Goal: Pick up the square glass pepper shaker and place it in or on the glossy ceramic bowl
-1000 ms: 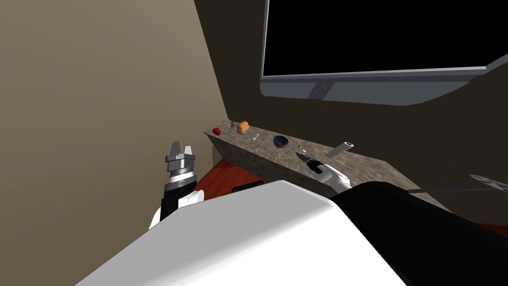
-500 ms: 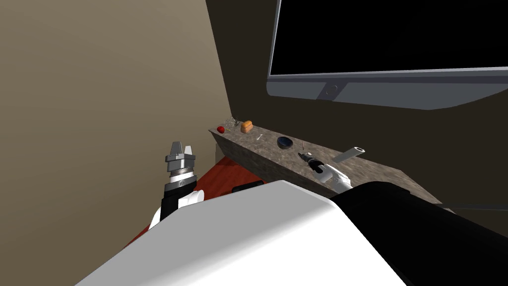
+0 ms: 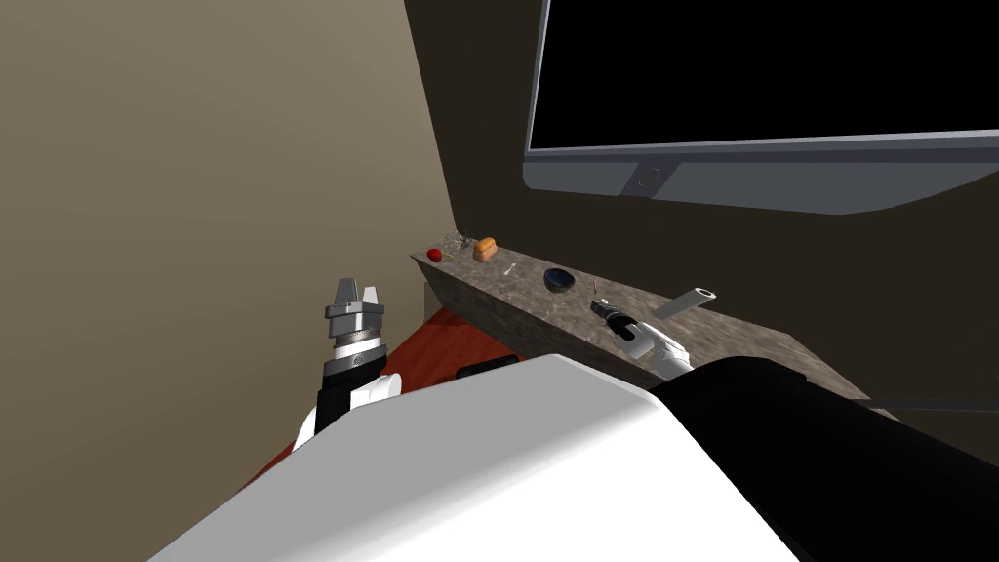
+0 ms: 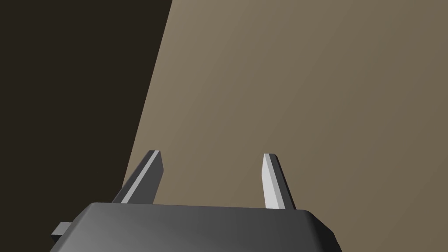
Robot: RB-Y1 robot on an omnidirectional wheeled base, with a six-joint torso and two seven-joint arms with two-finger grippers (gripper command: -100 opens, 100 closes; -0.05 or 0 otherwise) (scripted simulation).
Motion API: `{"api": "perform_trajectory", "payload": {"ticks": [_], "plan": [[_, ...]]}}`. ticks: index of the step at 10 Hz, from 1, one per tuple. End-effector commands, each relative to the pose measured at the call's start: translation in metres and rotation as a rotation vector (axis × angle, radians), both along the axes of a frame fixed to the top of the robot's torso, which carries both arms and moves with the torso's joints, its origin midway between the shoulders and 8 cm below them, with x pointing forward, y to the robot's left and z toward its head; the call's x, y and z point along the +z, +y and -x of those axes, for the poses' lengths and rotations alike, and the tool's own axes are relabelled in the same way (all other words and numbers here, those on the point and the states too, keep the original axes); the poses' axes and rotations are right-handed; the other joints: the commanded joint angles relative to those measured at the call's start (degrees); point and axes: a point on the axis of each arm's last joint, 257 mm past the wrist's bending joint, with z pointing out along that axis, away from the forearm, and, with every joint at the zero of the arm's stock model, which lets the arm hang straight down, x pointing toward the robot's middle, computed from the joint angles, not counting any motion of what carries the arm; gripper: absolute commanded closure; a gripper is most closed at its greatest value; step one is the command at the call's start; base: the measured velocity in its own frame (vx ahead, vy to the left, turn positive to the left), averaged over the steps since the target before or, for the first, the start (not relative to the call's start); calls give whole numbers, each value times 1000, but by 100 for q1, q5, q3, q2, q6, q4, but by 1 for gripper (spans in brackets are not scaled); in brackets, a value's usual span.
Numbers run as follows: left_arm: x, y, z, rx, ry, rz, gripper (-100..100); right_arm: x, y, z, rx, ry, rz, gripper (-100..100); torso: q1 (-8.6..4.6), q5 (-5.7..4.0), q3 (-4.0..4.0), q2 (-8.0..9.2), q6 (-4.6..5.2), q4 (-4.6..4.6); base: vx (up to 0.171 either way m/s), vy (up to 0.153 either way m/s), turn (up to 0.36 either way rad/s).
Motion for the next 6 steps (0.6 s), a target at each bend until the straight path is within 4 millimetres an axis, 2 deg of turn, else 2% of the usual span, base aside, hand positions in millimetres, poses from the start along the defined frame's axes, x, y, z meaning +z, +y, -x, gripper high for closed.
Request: {"api": "perform_trajectory", "payload": {"ticks": [1, 2, 3, 4, 5, 6], "plan": [[0, 0, 0, 0, 0, 0, 0, 0, 0, 0, 0, 0, 0, 100, 0, 0, 0, 0, 0, 0, 0, 0, 0], [0, 0, 0, 0, 0, 0, 0, 0, 0, 0, 0, 0, 0, 0, 0, 0, 0, 0, 0, 0, 0, 0, 0], [0, 0, 0, 0, 0, 0, 0, 2, 6, -1, 20, 1, 0, 100, 0, 0, 0, 0, 0, 0, 31, 16, -212], [0, 0, 0, 0, 0, 0, 0, 4, 11, -2, 37, 1, 0, 100, 6, 2, -2, -3, 14, -2, 56, 37, -267], [0, 0, 0, 0, 0, 0, 0, 3, 8, -2, 27, 0, 1, 100, 13, 3, -4, -7, 14, -3, 22, 22, -62], [0, 0, 0, 0, 0, 0, 0, 3, 8, -1, 28, 2, 0, 0, 9, 3, -3, -5, 1, -1, 0, 0, 0]]}}
